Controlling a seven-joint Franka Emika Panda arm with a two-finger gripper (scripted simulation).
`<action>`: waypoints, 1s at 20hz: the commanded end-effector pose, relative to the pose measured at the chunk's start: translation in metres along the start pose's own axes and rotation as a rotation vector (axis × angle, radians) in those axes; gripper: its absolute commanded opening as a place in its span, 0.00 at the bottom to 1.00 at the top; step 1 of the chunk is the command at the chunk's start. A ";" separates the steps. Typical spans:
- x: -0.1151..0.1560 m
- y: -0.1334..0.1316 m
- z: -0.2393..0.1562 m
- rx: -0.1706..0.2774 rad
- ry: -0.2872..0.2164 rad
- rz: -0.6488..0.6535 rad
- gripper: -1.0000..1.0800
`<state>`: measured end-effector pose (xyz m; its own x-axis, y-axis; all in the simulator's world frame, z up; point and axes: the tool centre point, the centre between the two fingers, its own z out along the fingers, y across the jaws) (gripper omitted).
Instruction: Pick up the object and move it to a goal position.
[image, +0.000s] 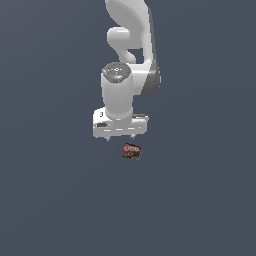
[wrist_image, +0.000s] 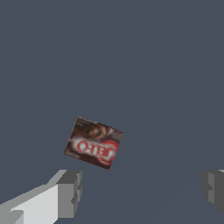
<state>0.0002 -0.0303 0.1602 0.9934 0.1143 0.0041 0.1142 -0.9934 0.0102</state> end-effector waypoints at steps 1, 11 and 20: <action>0.000 -0.002 0.005 -0.002 -0.002 -0.057 0.96; -0.002 -0.013 0.030 -0.007 -0.008 -0.354 0.96; -0.003 -0.024 0.052 -0.005 -0.011 -0.632 0.96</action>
<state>-0.0051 -0.0093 0.1112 0.7662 0.6424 -0.0143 0.6426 -0.7661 0.0133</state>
